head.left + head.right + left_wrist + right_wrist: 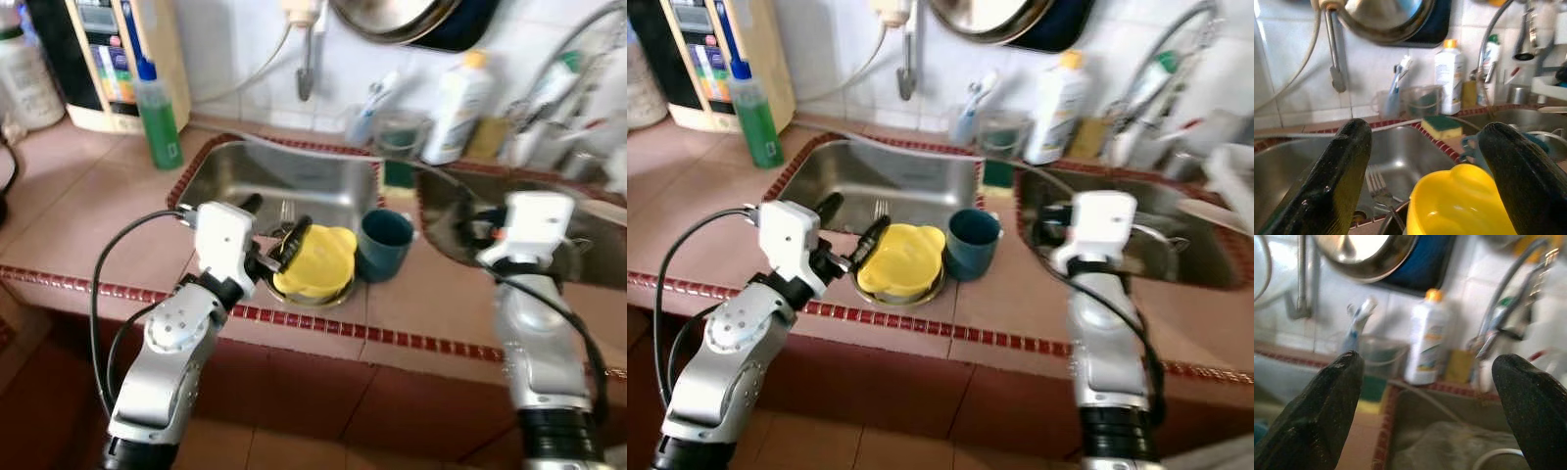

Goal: Kitchen organization

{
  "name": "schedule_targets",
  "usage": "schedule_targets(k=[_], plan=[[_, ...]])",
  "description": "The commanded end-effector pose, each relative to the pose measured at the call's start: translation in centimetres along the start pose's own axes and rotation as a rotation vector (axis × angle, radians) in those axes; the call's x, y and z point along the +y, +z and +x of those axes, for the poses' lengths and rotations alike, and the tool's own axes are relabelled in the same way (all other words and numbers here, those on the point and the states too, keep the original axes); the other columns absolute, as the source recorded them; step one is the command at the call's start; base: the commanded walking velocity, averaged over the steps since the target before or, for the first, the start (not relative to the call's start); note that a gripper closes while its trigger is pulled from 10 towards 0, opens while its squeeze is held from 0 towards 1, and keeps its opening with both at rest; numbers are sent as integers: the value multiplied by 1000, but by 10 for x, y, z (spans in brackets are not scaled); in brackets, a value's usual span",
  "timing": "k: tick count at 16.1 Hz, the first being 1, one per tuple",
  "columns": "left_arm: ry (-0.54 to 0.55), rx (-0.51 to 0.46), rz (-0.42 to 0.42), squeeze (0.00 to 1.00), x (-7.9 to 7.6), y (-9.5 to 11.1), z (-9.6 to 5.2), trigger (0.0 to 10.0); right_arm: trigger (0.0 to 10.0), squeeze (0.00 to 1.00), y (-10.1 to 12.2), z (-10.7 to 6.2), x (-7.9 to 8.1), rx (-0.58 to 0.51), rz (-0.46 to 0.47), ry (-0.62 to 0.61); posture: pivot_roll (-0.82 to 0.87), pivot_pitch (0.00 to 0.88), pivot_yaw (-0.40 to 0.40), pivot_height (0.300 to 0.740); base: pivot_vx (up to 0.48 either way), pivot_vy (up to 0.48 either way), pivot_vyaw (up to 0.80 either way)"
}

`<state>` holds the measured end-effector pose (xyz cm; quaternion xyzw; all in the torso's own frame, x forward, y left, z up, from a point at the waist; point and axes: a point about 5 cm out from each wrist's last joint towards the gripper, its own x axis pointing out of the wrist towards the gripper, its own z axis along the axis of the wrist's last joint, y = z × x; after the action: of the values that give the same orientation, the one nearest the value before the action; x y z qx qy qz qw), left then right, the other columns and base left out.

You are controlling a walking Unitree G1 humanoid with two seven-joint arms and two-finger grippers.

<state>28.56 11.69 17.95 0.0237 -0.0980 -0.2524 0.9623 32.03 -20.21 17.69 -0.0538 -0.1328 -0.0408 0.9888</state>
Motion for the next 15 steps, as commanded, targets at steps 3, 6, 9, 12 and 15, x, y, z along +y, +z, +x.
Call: schedule_targets(k=[3, 6, 9, 12, 15], plan=[[-40, 1, 49, 0, -1, 4, -3, 10000, 10000, 0, 8, 6, 4, -6, 57, 3, 3, 0, -68, 732, 0, 0, 0], [-81, 21, 59, 0, -10, 6, 0, 10000, 10000, 0, 10, 13, -8, 7, 38, -4, 0, 0, -65, 732, 0, 0, 0], [-112, 36, 68, 0, -16, 4, 0, 10000, 10000, 0, 9, 18, -15, 22, -8, 9, -2, 0, -63, 732, 0, 0, 0], [-167, 53, 81, 0, -27, 3, -2, 10000, 10000, 0, 8, 22, -24, 47, 12, 39, -3, 0, -65, 732, 0, 0, 0], [-167, 74, 83, 0, -28, 1, -2, 10000, 10000, 0, 7, 23, -25, 51, 17, 65, -3, 0, -67, 732, 0, 0, 0]])
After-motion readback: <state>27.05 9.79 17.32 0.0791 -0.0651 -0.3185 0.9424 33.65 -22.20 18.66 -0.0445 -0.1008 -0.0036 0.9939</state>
